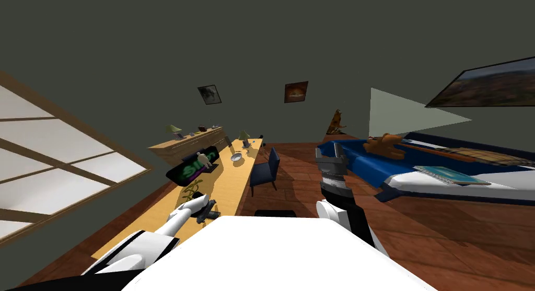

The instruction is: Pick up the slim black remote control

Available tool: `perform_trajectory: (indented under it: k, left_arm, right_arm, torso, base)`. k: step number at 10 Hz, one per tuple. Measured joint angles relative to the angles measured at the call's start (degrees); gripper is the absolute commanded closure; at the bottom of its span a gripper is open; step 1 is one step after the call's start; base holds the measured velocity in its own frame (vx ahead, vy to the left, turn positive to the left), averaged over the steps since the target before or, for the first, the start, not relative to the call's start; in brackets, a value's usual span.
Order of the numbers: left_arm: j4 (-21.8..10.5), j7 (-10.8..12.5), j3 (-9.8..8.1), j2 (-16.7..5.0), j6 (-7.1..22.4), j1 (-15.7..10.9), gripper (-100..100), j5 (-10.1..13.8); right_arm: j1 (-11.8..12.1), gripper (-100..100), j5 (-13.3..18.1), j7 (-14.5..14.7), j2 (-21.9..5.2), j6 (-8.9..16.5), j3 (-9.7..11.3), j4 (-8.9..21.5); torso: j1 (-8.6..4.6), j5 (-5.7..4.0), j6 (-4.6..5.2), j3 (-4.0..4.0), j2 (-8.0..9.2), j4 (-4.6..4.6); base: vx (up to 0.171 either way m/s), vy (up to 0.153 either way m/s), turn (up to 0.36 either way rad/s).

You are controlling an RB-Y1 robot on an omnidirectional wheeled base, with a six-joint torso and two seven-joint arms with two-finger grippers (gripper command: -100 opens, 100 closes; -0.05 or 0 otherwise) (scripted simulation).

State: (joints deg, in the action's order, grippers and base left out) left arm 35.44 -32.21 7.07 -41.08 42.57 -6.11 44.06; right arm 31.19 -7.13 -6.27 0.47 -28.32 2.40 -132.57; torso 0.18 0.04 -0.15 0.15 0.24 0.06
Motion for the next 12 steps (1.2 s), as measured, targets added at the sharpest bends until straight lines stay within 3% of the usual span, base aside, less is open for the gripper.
perform_trajectory:
  k: [2,3,6,7,9,10,11,12]
  left_arm:
    - [1.4,2.9,0.03,-0.6,-0.1,2.1,-100,0.5]
    - [0.5,4.0,0.08,-0.5,-0.8,2.7,-100,1.0]
    - [3.0,8.1,0.12,-1.4,-1.0,5.9,-100,1.5]
    - [5.4,10.6,0.13,-2.0,-0.7,8.2,-100,1.5]
    - [2.8,11.5,0.18,-2.0,-1.8,8.2,-100,2.9]
    - [3.5,12.5,0.21,-2.2,-2.0,9.0,-100,2.9]
    - [3.6,12.8,0.21,-2.2,-2.0,9.1,100,2.9]
    - [3.6,12.7,0.21,-2.2,-2.0,9.1,100,2.9]
  right_arm:
    - [0.0,0,0.0,0.0,0.0,0.0,0.0,0.0]
    - [0.0,0,0.0,0.0,0.0,0.0,0.0,0.0]
    - [0.0,0,0.0,0.0,0.0,0.0,0.0,0.0]
    - [0.0,0,0.0,0.0,0.0,0.0,0.0,0.0]
    - [0.0,0,0.0,0.0,0.0,0.0,0.0,0.0]
    - [0.0,0,0.0,0.0,0.0,0.0,0.0,0.0]
    - [0.0,0,0.0,0.0,0.0,0.0,0.0,0.0]
    - [0.0,0,0.0,0.0,0.0,0.0,0.0,0.0]
  torso:
    - [0.06,0.01,-0.03,-0.02,-0.03,-0.01]
    - [0.07,0.02,0.04,-0.03,-0.04,-0.01]
    - [0.03,0.00,-0.02,-0.02,-0.03,-0.01]
    - [0.07,0.01,0.03,0.00,0.01,0.00]
    - [0.11,0.05,0.05,-0.01,-0.01,0.01]
    - [0.16,0.09,0.00,-0.03,-0.07,0.00]
    - [0.16,0.08,0.00,-0.12,-0.22,-0.03]
    - [0.16,0.09,0.01,-0.17,-0.32,-0.05]
  base:
    - [-0.064,0.037,-0.214]
    - [-0.062,0.028,-0.196]
    - [-0.077,0.023,-0.277]
    - [-0.075,0.037,-0.163]
    - [-0.079,0.017,-0.243]
    - [-0.026,0.000,-0.005]
    - [-0.006,0.000,0.002]
    - [-0.007,-0.001,0.017]
